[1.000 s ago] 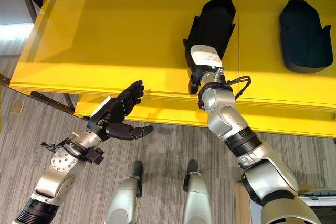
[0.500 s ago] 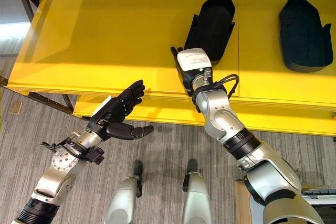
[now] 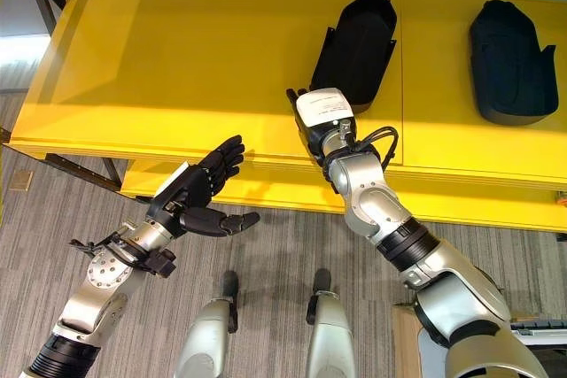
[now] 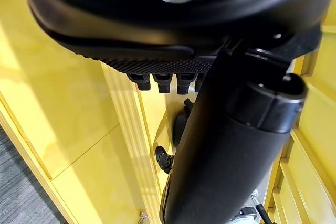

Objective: Move parts from the plastic box to the shelf.

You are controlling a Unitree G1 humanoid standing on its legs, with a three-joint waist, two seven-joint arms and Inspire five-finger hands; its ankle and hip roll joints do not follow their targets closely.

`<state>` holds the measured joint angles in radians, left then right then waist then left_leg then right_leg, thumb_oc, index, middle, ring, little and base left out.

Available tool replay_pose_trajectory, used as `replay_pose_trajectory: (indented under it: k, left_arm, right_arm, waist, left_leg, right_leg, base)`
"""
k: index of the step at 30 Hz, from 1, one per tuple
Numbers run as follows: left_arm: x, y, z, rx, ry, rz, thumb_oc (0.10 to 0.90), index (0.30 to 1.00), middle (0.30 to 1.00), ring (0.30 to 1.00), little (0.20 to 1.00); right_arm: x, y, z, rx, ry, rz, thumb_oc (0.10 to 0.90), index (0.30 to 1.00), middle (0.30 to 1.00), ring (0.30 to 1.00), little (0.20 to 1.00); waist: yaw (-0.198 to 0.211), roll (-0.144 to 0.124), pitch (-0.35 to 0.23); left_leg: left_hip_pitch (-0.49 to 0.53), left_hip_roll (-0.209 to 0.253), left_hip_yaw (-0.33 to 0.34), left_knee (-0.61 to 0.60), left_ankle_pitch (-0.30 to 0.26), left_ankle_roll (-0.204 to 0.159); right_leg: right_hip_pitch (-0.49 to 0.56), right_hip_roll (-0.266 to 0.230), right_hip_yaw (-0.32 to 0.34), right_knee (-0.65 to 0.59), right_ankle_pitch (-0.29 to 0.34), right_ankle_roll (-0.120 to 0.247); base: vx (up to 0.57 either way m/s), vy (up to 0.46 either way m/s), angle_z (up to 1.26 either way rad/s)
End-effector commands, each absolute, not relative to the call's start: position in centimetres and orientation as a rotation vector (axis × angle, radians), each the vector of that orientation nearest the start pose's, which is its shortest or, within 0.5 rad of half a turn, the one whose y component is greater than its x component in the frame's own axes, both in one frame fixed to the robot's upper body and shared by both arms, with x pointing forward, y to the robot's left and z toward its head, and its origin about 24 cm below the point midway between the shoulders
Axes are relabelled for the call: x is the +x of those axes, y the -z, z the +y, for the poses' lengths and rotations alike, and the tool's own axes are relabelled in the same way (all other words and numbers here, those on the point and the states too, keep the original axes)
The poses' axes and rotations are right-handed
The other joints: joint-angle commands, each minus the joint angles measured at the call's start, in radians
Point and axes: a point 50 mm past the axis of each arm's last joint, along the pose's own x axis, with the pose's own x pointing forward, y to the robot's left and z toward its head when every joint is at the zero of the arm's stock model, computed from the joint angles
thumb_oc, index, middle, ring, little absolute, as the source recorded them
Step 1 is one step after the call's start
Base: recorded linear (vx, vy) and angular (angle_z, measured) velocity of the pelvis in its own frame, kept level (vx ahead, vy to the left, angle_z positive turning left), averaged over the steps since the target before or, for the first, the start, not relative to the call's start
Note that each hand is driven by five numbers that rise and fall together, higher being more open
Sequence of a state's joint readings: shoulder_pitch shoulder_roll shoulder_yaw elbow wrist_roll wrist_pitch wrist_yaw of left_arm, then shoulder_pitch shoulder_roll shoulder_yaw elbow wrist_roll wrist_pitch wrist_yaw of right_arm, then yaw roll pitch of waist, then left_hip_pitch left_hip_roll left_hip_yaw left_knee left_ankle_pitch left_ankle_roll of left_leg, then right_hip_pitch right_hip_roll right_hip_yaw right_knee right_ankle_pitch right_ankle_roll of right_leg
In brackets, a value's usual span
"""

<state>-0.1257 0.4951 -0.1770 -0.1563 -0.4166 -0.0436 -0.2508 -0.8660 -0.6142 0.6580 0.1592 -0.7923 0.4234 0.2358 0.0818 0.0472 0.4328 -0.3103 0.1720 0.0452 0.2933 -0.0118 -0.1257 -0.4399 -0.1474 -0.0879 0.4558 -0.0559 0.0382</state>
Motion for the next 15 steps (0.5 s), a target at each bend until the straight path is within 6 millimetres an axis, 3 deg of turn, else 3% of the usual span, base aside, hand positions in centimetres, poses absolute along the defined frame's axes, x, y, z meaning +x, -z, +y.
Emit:
replay_pose_trajectory:
  k: [1,7,15]
  left_arm:
    - [25.4,-15.9,15.4,0.16,0.575,-0.472,0.9,1.0,1.0,1.0,1.0]
    - [25.4,-15.9,15.4,0.162,0.58,-0.467,0.9,1.0,1.0,1.0,1.0]
    - [25.4,-15.8,15.3,0.172,0.59,-0.463,0.9,1.0,1.0,1.0,1.0]
  right_arm:
    - [35.4,-16.4,-9.3,-1.513,-0.368,-0.152,0.9,1.0,1.0,1.0,1.0]
    - [35.0,-14.8,-8.6,-1.47,-0.473,-0.081,0.9,1.0,1.0,1.0,1.0]
    - [34.7,-14.6,-8.6,-1.514,-0.517,-0.07,0.9,1.0,1.0,1.0,1.0]
  waist:
    - [0.023,-0.027,0.017]
    - [0.027,-0.03,0.016]
    - [0.03,-0.038,0.014]
  left_leg:
    - [0.005,-0.076,-0.025,0.025,-0.013,0.091]
    - [0.004,-0.076,-0.027,0.031,-0.013,0.092]
    - [0.007,-0.073,-0.026,0.028,-0.012,0.09]
  right_leg:
    - [0.092,0.064,0.006,0.03,-0.078,-0.019]
    - [0.095,0.065,0.004,0.033,-0.079,-0.022]
    - [0.102,0.066,-0.001,0.025,-0.076,-0.019]
  base:
    - [0.0,0.0,0.0]
    - [0.0,0.0,0.0]
    - [0.0,0.0,0.0]
